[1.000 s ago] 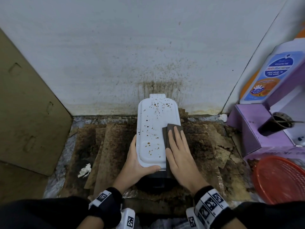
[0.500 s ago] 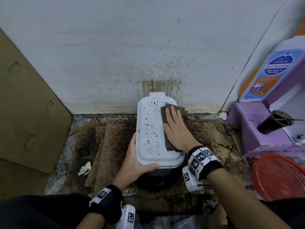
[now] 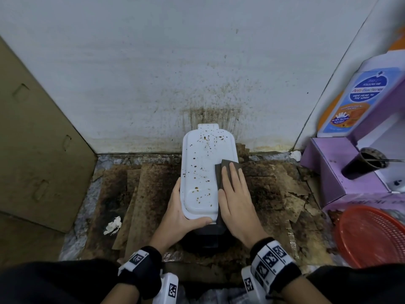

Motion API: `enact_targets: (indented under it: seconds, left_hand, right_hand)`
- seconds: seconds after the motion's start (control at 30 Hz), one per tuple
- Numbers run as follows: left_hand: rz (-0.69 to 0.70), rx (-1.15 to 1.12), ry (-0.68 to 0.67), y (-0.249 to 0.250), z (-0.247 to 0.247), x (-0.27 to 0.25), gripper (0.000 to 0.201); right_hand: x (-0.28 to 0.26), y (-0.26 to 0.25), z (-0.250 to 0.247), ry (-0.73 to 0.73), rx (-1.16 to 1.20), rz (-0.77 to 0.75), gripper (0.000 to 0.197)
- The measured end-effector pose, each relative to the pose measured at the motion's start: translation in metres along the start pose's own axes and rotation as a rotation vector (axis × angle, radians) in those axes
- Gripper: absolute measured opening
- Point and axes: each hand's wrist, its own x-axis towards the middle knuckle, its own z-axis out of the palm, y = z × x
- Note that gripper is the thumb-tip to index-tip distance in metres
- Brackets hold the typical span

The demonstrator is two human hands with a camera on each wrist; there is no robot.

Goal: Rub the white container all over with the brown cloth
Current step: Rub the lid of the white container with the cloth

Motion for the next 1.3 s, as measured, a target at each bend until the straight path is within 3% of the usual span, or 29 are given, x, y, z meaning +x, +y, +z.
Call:
enact_targets:
  seconds: [0.23, 0.33, 0.6, 0.73, 1.03, 1.3]
  left_hand:
    - [-0.015, 0.02, -0.011, 0.004, -0.003, -0.001, 0.124]
    - [-0.015, 0.032, -0.01, 0.005, -0.003, -0.001, 0.125]
    - [-0.061, 0.102, 0.001, -0.001, -0.006, 0.002, 0.137]
    - [-0.044, 0.092, -0.004, 0.0, -0.005, 0.002, 0.134]
    - [-0.029, 0.036, -0.02, 0.005, -0.005, 0.001, 0.13]
    - [-0.048, 0.022, -0.029, 0.005, -0.006, 0.004, 0.129]
  right_hand:
    - [0.056, 0.02, -0.004, -0.205, 0.035, 0.1, 0.062]
    - [0.06, 0.013, -0.015, -0.218, 0.024, 0.074, 0.06]
    - [-0.011, 0.002, -0.008, -0.165, -0.038, 0.034, 0.062]
    - [-0.008, 0.001, -0.015, -0.179, -0.136, 0.01, 0.062]
    - [0.082, 0.034, -0.017, -0.334, -0.151, -0.048, 0.064]
    - [0.164, 0.056, -0.014, -0.357, -0.155, -0.072, 0.065]
